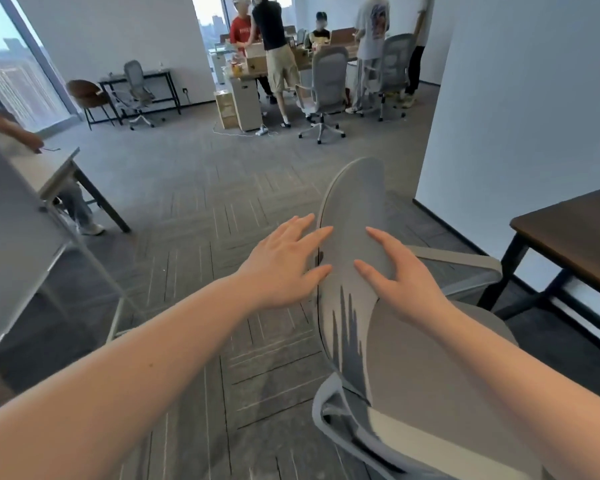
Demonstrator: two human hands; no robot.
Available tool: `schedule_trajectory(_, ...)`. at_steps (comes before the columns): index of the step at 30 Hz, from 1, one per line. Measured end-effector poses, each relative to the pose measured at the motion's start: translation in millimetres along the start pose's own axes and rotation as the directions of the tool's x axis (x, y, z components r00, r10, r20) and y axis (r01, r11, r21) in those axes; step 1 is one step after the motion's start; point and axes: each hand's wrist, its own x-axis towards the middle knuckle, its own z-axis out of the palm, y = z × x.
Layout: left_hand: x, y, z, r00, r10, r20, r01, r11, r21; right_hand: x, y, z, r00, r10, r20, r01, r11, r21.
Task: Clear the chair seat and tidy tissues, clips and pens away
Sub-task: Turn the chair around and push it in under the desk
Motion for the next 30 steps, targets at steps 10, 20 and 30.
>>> schedule_trajectory(10,77.7,-108.1,-12.8,0.997,0.049,0.066,-0.055,0.994,0.093,67.2,-35.7,30.3,0.993,0.11,0.038,-0.109,0.993,-0.033)
schedule_trajectory(20,218.8,-142.1,-13.9,0.884,0.439,0.158,-0.464,0.864,0.195,132.8,-51.3,63.1,0.929,0.363,-0.07,-0.369,0.906,-0.209)
schedule_trajectory(30,310.1,-120.6,-4.9,0.696,0.701,0.153,-0.718,0.683,0.136,161.6,-53.5,75.8,0.839,0.533,-0.111,-0.541,0.795,-0.273)
